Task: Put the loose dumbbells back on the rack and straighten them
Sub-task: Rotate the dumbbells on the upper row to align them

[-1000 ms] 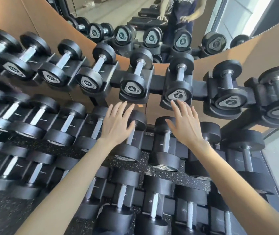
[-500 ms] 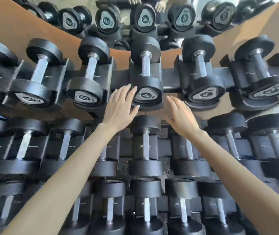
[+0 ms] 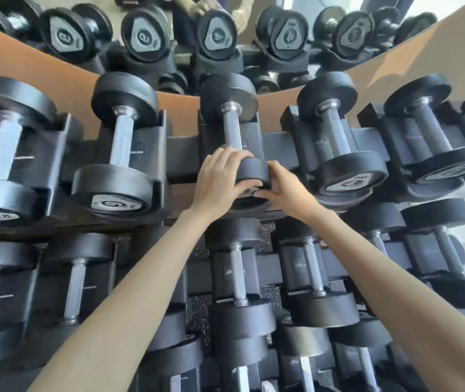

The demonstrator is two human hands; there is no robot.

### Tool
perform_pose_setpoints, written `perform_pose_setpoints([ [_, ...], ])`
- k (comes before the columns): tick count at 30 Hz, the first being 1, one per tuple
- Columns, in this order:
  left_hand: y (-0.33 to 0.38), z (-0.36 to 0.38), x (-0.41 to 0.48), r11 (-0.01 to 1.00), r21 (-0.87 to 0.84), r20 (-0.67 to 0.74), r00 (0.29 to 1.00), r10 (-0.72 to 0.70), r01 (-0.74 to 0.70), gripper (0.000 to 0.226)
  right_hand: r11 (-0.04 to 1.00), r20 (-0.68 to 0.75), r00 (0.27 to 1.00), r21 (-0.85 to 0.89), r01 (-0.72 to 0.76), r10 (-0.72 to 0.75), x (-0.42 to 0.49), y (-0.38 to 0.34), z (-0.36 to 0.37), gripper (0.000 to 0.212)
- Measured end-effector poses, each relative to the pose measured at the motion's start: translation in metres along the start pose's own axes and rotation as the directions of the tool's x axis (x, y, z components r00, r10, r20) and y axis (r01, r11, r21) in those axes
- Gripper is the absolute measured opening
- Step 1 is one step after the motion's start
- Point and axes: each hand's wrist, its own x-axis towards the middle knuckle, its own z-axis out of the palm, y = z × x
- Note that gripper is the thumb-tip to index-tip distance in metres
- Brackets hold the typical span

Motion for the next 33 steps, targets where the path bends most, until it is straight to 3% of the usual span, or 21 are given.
perform_pose_setpoints([
  [3,-0.010,0.001,-0.009,0.988,-0.153,-0.085,0.995,-0.050,0.036,0.054,0.972,0.048,0.995,-0.213,0.100,-0.092,0.004,-0.017,-0.012,0.049],
  [7,-0.019,0.007,-0.027,0.868,-0.454,-0.152,0.943,-0.297,0.200,0.046,0.794,0.143,0.969,-0.555,0.247,-0.201,0.010,-0.054,-0.027,0.047],
  [10,-0.018,0.017,-0.036,0.782,-0.556,-0.150,0.890,-0.430,0.284,0.042,0.701,0.123,0.965,-0.668,0.252,-0.230,0.010,-0.070,-0.027,0.045],
  [12,-0.016,0.022,-0.038,0.734,-0.597,-0.138,0.860,-0.491,0.323,0.043,0.774,0.084,0.972,-0.592,0.226,-0.220,0.008,-0.064,-0.025,0.050],
  [14,-0.014,0.020,-0.038,0.713,-0.602,-0.101,0.852,-0.514,0.359,0.047,0.941,0.022,0.991,-0.309,0.135,-0.135,0.005,-0.049,-0.024,0.054],
  [16,-0.012,0.017,-0.037,0.720,-0.580,-0.026,0.875,-0.484,0.381,0.053,0.997,0.016,1.000,-0.079,0.020,-0.019,0.005,-0.032,-0.022,0.055],
  [17,-0.010,0.013,-0.037,0.738,-0.552,0.015,0.889,-0.458,0.389,0.057,0.998,0.039,0.998,-0.054,-0.043,0.045,0.005,-0.028,-0.019,0.054],
  [20,-0.010,0.000,-0.036,0.826,-0.435,0.075,0.928,-0.365,0.359,0.065,0.989,0.048,0.990,-0.061,-0.133,0.136,0.004,-0.020,-0.009,0.052],
  [24,0.000,-0.010,-0.020,0.970,-0.200,0.018,0.990,-0.140,0.141,0.062,0.988,0.045,0.987,0.002,-0.152,0.151,0.005,-0.018,-0.006,0.048],
  [26,0.009,-0.005,-0.010,0.985,-0.108,0.010,0.991,-0.132,0.132,0.062,0.989,0.086,0.985,-0.047,-0.144,0.147,0.008,-0.020,-0.007,0.041],
  [29,0.008,0.003,-0.010,0.973,-0.144,-0.058,0.980,-0.192,0.182,0.059,0.980,0.148,0.983,-0.179,-0.082,0.110,0.013,-0.027,-0.011,0.038],
  [33,-0.010,0.002,-0.022,0.894,-0.375,-0.130,0.940,-0.315,0.247,0.065,0.909,0.168,0.986,-0.413,0.054,0.017,0.015,-0.046,-0.016,0.033],
])
